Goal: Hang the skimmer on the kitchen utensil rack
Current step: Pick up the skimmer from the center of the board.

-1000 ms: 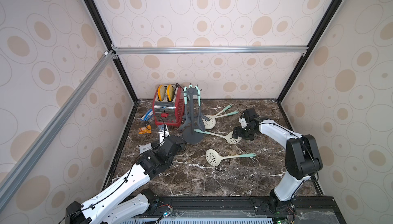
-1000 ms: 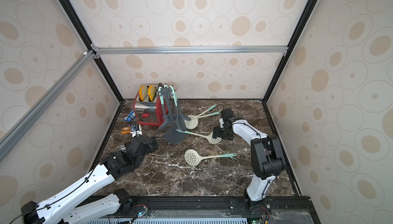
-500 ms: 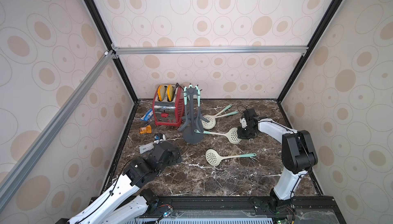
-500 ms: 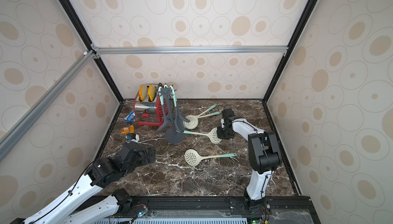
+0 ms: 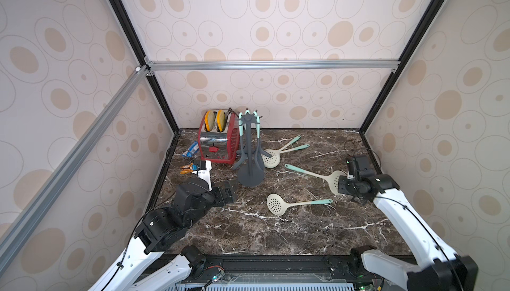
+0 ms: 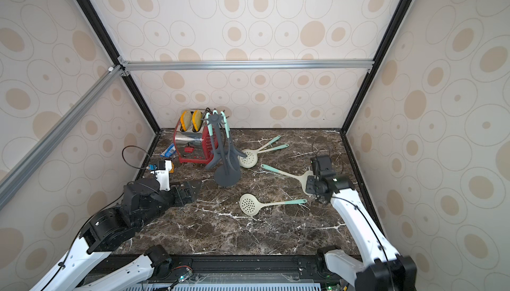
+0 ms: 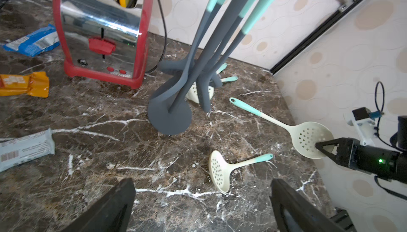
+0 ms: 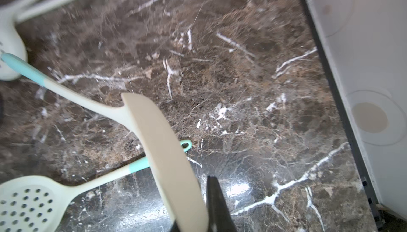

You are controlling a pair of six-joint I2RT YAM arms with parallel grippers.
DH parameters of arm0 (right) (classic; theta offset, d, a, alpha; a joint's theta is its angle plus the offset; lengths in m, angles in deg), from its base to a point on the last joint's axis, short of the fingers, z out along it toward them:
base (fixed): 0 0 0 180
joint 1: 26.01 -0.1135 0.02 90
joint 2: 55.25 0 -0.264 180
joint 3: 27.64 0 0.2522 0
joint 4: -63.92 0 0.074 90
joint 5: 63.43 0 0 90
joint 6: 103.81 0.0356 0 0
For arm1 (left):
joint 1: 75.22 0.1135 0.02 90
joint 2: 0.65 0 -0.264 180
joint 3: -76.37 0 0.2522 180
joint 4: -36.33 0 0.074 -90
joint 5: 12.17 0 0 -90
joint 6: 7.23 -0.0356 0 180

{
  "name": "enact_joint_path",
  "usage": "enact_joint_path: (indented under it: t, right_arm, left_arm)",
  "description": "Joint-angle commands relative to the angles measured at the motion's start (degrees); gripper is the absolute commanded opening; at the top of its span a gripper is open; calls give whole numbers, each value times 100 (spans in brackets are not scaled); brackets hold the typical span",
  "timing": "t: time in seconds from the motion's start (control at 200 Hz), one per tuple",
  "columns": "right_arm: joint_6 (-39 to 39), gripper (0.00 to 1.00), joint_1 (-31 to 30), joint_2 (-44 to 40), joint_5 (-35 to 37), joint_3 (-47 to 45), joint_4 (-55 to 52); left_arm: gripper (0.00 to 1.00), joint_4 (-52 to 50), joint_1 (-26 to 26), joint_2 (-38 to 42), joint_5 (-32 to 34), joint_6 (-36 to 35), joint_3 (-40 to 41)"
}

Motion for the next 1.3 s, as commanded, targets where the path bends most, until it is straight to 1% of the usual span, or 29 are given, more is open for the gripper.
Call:
enact_joint_path:
  t: [0.0,0.035,0.135,0.195,0.265,0.305,0.371,0.496,0.576,0.676,0.806,0.846,0.906,0.977,1.027,1.127,1.212,1.242,1.292]
  right_arm:
    - [559,0,9,-923,-161,132,51]
    - [650,0,15,-1105,-473,257,133]
    - [1072,0,9,-1417,-1571,429,645]
    - [1532,0,8,-1513,-2433,325,1269]
    - [2069,0,-1,-1503,-3292,123,1993]
    - [2327,0,-49,-1507,-3577,2,2418]
    - [2482,0,-217,-1489,-3762,-54,2782]
    - [2449,0,-666,-1324,-3958,85,2988]
    - [2437,0,-1115,-1283,-3808,87,3109]
    - [2301,0,-1685,-1289,-3485,107,3189]
    - [2224,0,-2042,-1282,-3383,70,3339]
    - [2200,0,-2089,-1290,-3381,56,3343]
    - [2169,0,-2107,-1305,-3391,35,3318]
    - [2182,0,-2120,-1371,-3363,-34,3299]
    - [2178,0,-2114,-1429,-3311,-79,3243]
    - [2162,0,-2121,-1555,-3102,-139,3033]
    - [2117,0,-2121,-1647,-2890,-177,2896]
    - [2079,0,-2116,-1649,-2855,-172,2844]
    - [1987,0,-2121,-1635,-2835,-151,2769]
  left_arm:
    - [99,477,-9,-137,-511,-433,-626]
    - [99,493,-6,-229,-700,-505,-793]
    - [98,1184,-4,-405,-1339,-727,-1084]
    - [94,1746,-3,-454,-1812,-896,-1102]
    - [94,2210,-3,-541,-2071,-956,-1179]
    - [96,2373,-3,-631,-2197,-1002,-1282]
    - [98,2649,-3,-791,-2441,-1091,-1417]
    - [99,3136,-4,-1075,-2662,-1095,-1573]
    - [99,3390,-4,-1246,-2719,-1085,-1667]
    - [98,3369,-4,-1479,-2625,-1159,-1890]
    - [94,3573,-5,-1639,-2458,-1045,-2000]
    - [90,3628,-4,-1692,-2451,-1016,-2039]
    - [81,3729,-4,-1756,-2460,-968,-2097]
    - [67,3851,-4,-1795,-2444,-889,-2131]
    - [60,3962,-4,-1797,-2455,-822,-2133]
    - [39,4094,-4,-1771,-2512,-706,-2130]
    - [13,4124,-4,-1732,-2524,-633,-2089]
    - [0,4116,-4,-1715,-2506,-626,-2070]
    - [0,4028,-4,-1693,-2456,-636,-2076]
